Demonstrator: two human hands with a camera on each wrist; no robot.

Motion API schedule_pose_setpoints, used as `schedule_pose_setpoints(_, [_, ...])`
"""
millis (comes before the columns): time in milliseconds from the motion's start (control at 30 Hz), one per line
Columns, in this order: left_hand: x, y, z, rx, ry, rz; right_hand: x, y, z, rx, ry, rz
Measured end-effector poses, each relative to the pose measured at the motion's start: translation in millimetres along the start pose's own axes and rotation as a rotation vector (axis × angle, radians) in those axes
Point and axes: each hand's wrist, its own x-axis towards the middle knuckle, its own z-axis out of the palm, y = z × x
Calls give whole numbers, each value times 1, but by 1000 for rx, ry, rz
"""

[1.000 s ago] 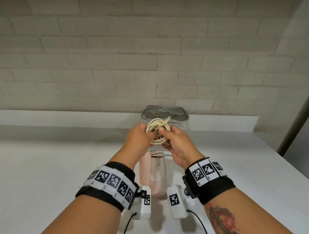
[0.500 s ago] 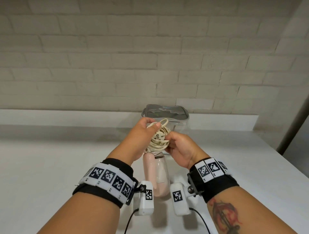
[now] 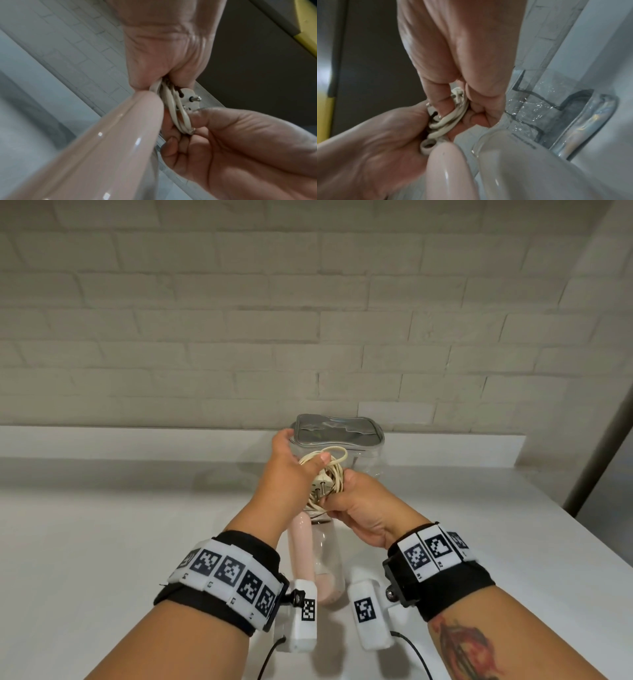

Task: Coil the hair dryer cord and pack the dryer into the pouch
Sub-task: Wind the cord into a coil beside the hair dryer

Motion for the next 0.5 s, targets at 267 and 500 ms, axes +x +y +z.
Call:
schedule_pose_setpoints(267, [4, 4, -5, -131, -20, -141, -1, 13, 16, -249, 288, -295])
schedule_pose_setpoints(500, [4, 0, -6, -83, -3, -95, -7, 6, 24, -1008, 477, -791])
